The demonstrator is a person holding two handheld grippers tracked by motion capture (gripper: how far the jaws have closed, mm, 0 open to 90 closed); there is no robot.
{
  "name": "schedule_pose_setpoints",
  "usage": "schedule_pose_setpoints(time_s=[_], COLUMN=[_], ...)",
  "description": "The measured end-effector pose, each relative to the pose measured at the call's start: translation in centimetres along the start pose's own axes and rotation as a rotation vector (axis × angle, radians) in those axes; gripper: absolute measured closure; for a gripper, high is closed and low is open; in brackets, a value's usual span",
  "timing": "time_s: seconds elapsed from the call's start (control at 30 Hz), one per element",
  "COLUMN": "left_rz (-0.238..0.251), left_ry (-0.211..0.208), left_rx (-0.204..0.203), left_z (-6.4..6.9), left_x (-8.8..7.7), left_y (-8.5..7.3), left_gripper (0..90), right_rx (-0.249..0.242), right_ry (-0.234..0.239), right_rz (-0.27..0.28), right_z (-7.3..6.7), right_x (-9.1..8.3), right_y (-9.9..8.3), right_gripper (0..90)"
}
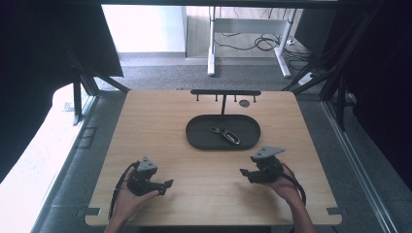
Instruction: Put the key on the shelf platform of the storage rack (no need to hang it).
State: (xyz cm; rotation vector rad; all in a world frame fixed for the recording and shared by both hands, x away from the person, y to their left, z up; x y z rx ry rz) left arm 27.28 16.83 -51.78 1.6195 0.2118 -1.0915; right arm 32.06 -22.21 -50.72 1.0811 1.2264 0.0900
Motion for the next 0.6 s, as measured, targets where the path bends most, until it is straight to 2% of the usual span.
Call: schedule_pose_setpoints(time_s=[0.1,0.27,0.47,0.6], left_rz=[-0.003,-0.010,-0.013,-0.009], left_ry=[0.005,0.009,0.006,0.007], left_rx=[0.000,-0.001,0.006,0.009], left_z=[0.0,-0.1,0.1,0.1], left_x=[0.0,0.2,0.3,0.2], left_y=[0.0,-0.1,-0.1,-0.1], left_gripper=[21.0,21.0,21.0,21.0], right_rx=[-0.013,0.039,0.045,0.066], right_ry=[-0.007,-0.015,-0.023,-0.044], right_rz=[-0.021,-0.034,-0.029,-0.021], right_z=[0.0,1.0,1.3,1.8], right_x=[-0.1,0.1,0.3,0.1], right_y=[-0.8,-2.5,-2.7,-3.0], right_gripper=[34.3,34.7,34.6,33.9])
Point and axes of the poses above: each handheld gripper's, and its own axes: x roughly forward along the jaws, y roughly out of its top, z roughly to its right, the point moved 2 cm from there along x, roughly forward along the jaws, and after that the axes turned 7 degrees about y, right-handed, at the moved point
